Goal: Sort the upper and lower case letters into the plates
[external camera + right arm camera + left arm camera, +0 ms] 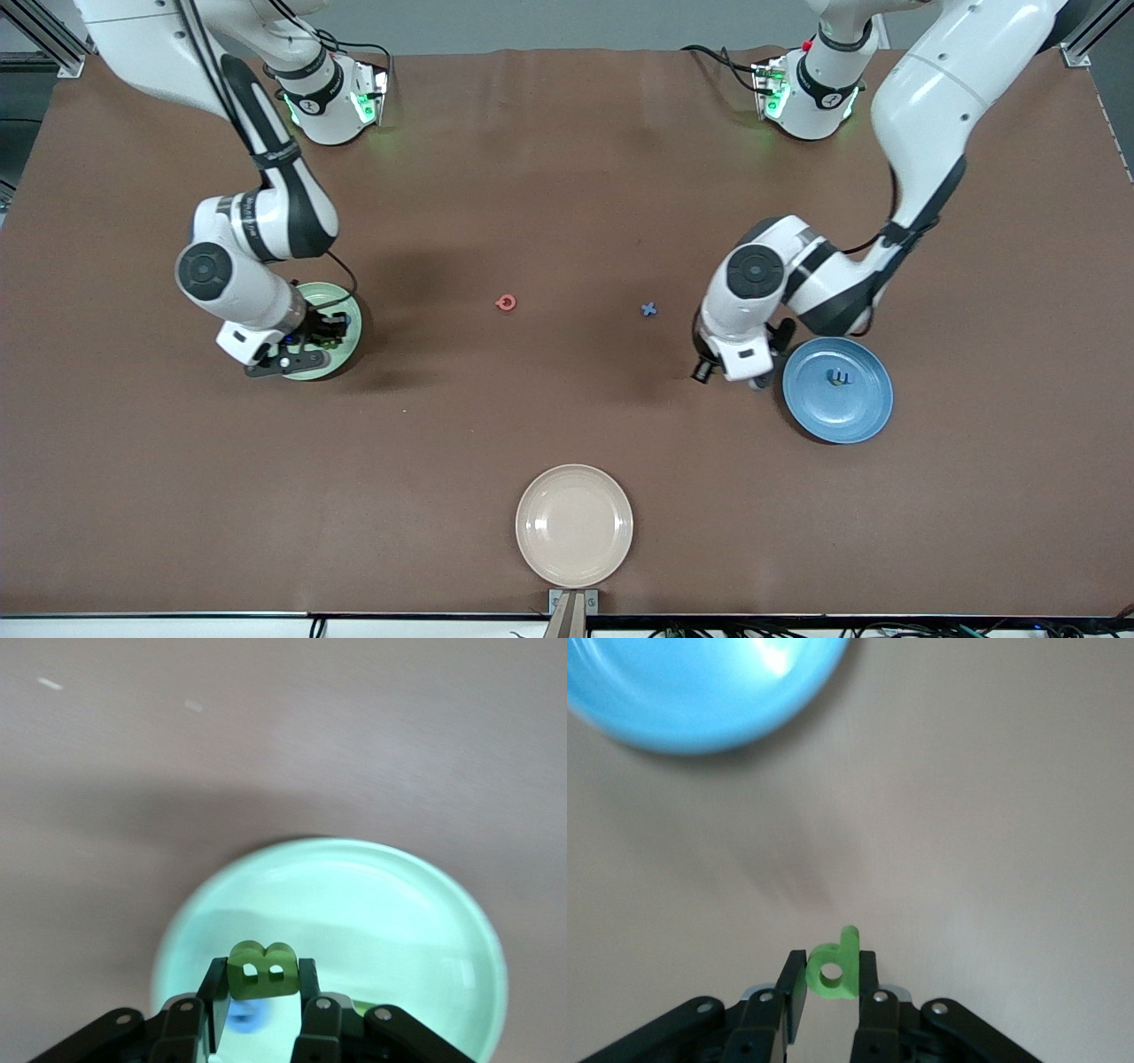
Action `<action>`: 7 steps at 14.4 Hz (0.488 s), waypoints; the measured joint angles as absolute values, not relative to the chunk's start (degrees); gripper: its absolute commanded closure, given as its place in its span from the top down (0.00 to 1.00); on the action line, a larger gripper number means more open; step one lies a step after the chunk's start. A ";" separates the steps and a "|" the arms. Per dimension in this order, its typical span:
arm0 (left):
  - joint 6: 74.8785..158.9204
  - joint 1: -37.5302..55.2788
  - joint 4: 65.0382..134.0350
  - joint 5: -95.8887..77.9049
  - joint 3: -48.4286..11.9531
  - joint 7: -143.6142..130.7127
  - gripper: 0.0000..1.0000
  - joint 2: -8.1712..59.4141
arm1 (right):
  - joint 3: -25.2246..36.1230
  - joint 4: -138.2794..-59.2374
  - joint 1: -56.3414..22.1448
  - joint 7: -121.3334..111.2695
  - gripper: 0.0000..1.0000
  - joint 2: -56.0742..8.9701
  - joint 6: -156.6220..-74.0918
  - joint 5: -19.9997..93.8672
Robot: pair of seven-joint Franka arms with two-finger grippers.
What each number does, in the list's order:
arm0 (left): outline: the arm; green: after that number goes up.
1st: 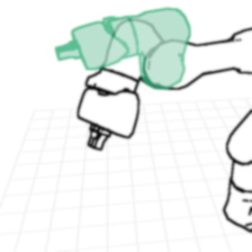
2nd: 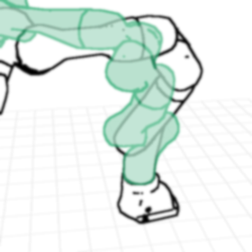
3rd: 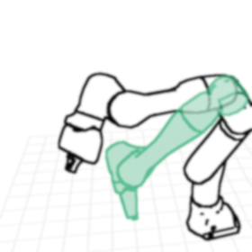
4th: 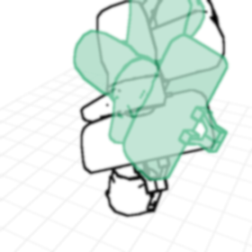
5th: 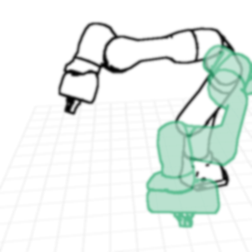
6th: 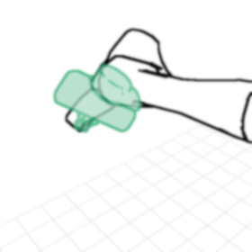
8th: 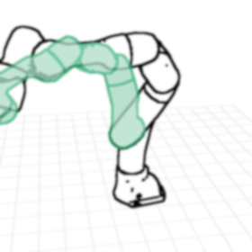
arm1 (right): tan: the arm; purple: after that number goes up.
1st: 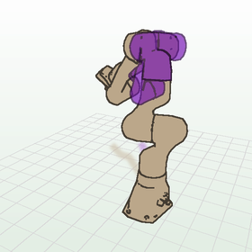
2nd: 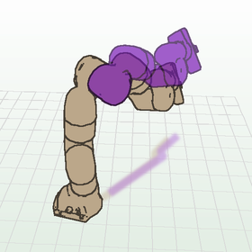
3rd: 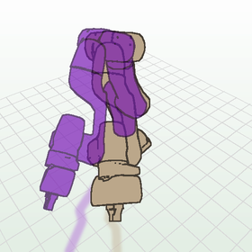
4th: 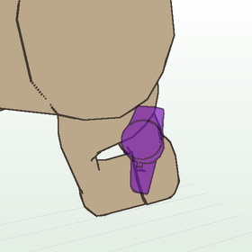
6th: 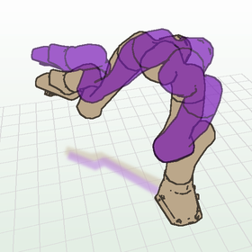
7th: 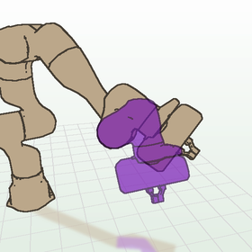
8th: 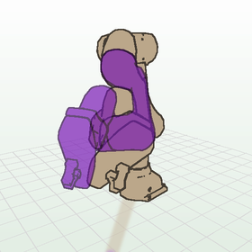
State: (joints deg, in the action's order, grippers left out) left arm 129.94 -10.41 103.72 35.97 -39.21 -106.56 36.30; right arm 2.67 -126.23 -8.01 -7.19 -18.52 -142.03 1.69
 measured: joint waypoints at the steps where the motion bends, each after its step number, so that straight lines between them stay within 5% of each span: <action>1: 129.15 -12.59 103.95 35.97 -39.20 -103.96 0.00 35.10 | 2.67 -127.93 -6.26 -9.35 0.00 -18.54 -143.93 1.69; 7: 128.50 -24.47 108.46 35.97 -39.13 -90.65 0.01 33.10 | 1.47 -130.95 -5.22 -10.92 0.01 -19.04 -148.03 1.69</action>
State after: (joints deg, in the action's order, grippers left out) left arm 128.50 -24.47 108.46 35.97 -39.13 -90.65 33.10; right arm 1.47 -130.95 -5.22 -10.92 -19.04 -148.03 1.69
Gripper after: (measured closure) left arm 0.722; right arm 0.643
